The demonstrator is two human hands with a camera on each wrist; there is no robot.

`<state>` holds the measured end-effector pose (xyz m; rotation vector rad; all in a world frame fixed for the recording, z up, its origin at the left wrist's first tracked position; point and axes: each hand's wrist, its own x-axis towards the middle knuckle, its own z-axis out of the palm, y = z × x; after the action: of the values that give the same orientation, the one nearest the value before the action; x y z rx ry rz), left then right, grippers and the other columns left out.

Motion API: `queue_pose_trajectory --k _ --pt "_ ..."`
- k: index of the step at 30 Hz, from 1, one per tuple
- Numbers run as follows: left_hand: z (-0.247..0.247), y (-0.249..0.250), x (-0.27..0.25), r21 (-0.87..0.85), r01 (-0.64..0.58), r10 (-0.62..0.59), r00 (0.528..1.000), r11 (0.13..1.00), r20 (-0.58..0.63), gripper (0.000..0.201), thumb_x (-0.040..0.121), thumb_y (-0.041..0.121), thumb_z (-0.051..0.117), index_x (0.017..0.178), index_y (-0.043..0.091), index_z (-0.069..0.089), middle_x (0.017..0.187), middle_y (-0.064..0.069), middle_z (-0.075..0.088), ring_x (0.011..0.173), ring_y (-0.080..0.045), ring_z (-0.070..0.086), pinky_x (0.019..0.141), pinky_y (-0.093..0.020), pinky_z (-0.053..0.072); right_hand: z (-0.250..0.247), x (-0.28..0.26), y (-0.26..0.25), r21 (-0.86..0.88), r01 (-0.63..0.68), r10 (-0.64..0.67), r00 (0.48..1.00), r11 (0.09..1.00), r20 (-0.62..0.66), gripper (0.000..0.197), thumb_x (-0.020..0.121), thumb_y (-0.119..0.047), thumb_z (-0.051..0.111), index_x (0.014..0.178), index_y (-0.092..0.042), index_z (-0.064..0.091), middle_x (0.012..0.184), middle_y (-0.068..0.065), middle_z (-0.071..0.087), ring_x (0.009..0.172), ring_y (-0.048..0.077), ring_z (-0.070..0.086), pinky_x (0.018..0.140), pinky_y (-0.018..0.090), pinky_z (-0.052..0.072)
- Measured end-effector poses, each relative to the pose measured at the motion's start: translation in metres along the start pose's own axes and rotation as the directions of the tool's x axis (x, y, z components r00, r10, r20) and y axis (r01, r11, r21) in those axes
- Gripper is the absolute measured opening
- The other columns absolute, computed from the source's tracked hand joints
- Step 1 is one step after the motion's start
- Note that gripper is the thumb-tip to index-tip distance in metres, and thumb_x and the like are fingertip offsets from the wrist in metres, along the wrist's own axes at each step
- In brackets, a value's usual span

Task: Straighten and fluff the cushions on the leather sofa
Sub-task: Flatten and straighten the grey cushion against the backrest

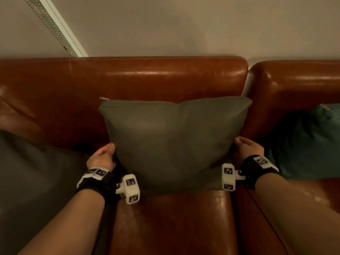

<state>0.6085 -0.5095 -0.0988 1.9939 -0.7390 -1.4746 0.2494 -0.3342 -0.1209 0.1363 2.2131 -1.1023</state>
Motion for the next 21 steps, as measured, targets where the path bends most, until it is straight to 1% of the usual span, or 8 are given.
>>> queue_pose_trajectory --k 4,8,9,11,13,15,17,21 --pt "0.000 0.005 -0.002 -0.033 -0.023 0.023 1.000 0.999 0.010 0.028 0.092 0.015 0.065 0.119 0.021 0.067 0.105 0.001 0.064 0.097 -0.015 0.057 0.092 -0.031 0.048 -0.011 0.006 -0.002 -0.042 0.070 -0.071 0.997 0.997 -0.017 0.024 0.087 -0.029 0.072 0.111 -0.025 0.073 0.106 -0.003 0.069 0.101 0.018 0.063 0.092 0.035 0.050" --pt "-0.001 -0.014 -0.004 -0.026 -0.003 0.003 1.000 1.000 0.023 0.019 0.099 0.026 0.053 0.111 0.032 0.066 0.116 0.001 0.064 0.108 -0.020 0.059 0.101 -0.043 0.047 -0.009 0.010 0.018 0.003 0.057 -0.057 0.996 0.998 0.064 0.004 0.085 -0.039 0.070 0.087 -0.041 0.073 0.108 -0.004 0.072 0.101 0.021 0.067 0.096 0.045 0.053" --pt "-0.001 -0.026 0.001 -0.037 0.026 -0.024 0.998 0.999 0.050 0.021 0.101 0.026 0.047 0.111 0.035 0.064 0.121 -0.001 0.063 0.111 -0.023 0.058 0.102 -0.047 0.046 -0.007 0.011 0.026 0.043 0.002 -0.006 0.994 0.999 0.112 0.006 0.087 -0.040 0.067 0.090 -0.042 0.072 0.112 -0.003 0.071 0.103 0.022 0.066 0.096 0.045 0.052" --pt "-0.002 -0.054 0.012 -0.048 0.092 -0.085 0.989 0.995 0.125 0.030 0.100 0.022 0.043 0.115 0.043 0.059 0.131 -0.004 0.061 0.115 -0.026 0.057 0.106 -0.051 0.043 -0.003 0.006 0.039 0.079 -0.117 0.096 0.970 0.990 0.223 0.019 0.093 -0.038 0.062 0.111 -0.039 0.067 0.119 -0.001 0.067 0.106 0.022 0.063 0.096 0.041 0.051" --pt "0.000 -0.065 0.009 0.015 0.137 -0.138 0.979 0.990 0.149 0.039 0.096 0.017 0.044 0.125 0.039 0.060 0.133 -0.004 0.061 0.116 -0.028 0.058 0.106 -0.050 0.043 0.002 -0.002 0.044 0.057 -0.175 0.155 0.952 0.983 0.264 0.030 0.093 -0.037 0.062 0.123 -0.033 0.063 0.120 0.000 0.064 0.107 0.023 0.061 0.098 0.041 0.048" --pt "0.003 -0.058 -0.005 0.068 0.137 -0.145 0.982 0.988 0.120 0.043 0.097 0.009 0.046 0.135 0.025 0.057 0.129 -0.004 0.061 0.120 -0.030 0.056 0.106 -0.044 0.043 0.005 -0.001 0.047 0.035 -0.172 0.161 0.966 0.985 0.203 0.032 0.091 -0.034 0.066 0.122 -0.030 0.065 0.118 0.001 0.064 0.109 0.025 0.061 0.101 0.043 0.047" --pt "0.005 -0.054 -0.008 0.090 0.134 -0.139 0.989 0.987 0.047 0.039 0.097 0.006 0.050 0.133 0.016 0.058 0.119 -0.003 0.062 0.118 -0.029 0.057 0.103 -0.038 0.045 0.007 0.000 0.045 0.028 -0.148 0.143 0.981 0.989 0.128 0.027 0.090 -0.031 0.068 0.117 -0.028 0.069 0.115 0.000 0.065 0.110 0.026 0.061 0.100 0.042 0.048" --pt "0.002 -0.046 0.003 0.037 0.155 -0.154 0.988 0.987 -0.033 0.026 0.093 0.018 0.062 0.117 0.025 0.069 0.120 -0.006 0.068 0.108 -0.026 0.062 0.096 -0.038 0.048 0.007 0.005 0.045 0.067 -0.117 0.117 0.993 0.991 -0.001 0.011 0.087 -0.030 0.072 0.098 -0.029 0.073 0.113 0.000 0.070 0.103 0.023 0.064 0.096 0.040 0.051"
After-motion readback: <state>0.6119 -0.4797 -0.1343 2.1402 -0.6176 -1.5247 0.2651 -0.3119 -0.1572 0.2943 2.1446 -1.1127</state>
